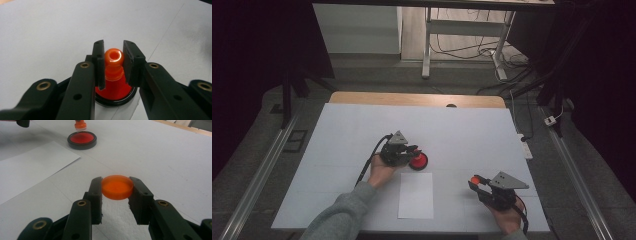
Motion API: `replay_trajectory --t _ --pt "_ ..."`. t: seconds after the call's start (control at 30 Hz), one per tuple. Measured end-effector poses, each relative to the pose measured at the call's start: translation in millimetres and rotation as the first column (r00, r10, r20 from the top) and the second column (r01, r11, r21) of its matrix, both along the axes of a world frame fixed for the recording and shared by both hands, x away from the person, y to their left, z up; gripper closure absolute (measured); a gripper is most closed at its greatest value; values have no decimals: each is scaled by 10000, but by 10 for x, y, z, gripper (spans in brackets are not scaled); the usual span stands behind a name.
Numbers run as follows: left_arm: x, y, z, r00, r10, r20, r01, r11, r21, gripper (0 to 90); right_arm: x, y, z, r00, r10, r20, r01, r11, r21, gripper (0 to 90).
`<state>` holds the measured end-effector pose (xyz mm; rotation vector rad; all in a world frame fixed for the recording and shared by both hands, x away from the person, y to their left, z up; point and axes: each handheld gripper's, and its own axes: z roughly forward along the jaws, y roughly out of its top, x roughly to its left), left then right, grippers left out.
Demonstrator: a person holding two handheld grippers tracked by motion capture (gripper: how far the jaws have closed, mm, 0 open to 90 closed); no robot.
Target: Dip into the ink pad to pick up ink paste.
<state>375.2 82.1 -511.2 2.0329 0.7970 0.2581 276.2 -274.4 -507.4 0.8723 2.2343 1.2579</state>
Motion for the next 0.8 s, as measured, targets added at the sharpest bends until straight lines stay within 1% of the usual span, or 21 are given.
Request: replay_trajectory --t 0.1,0.37,0.43,0.5,0.6,0.7,0.8 --pt "8 -21 -23 10000 -21 -24 21 9999 104 724 0 -6 1 10000 -29 16 29 10000 46 645" --pt "2 -47 -38 10000 -24 93 22 9996 298 724 1 -9 -1 10000 -53 28 53 10000 11 645" --pt "1 -53 -46 9999 -13 148 7 9991 430 725 1 -11 -1 10000 -57 15 57 10000 -11 645" --pt "5 -55 -54 9999 -4 155 -2 9991 435 725 1 -11 -1 10000 -59 18 59 10000 -14 645" --pt "2 -65 -58 9996 30 287 -43 9990 450 725 1 -9 -2 10000 -57 30 57 10000 4 645" --pt "-8 -88 -60 9991 16 429 -43 9980 635 724 2 -11 -3 10000 -74 33 74 10000 12 645" --pt "-6 -105 -87 9995 -65 307 42 9971 762 724 0 -15 -1 9999 -105 39 105 9999 -43 645"
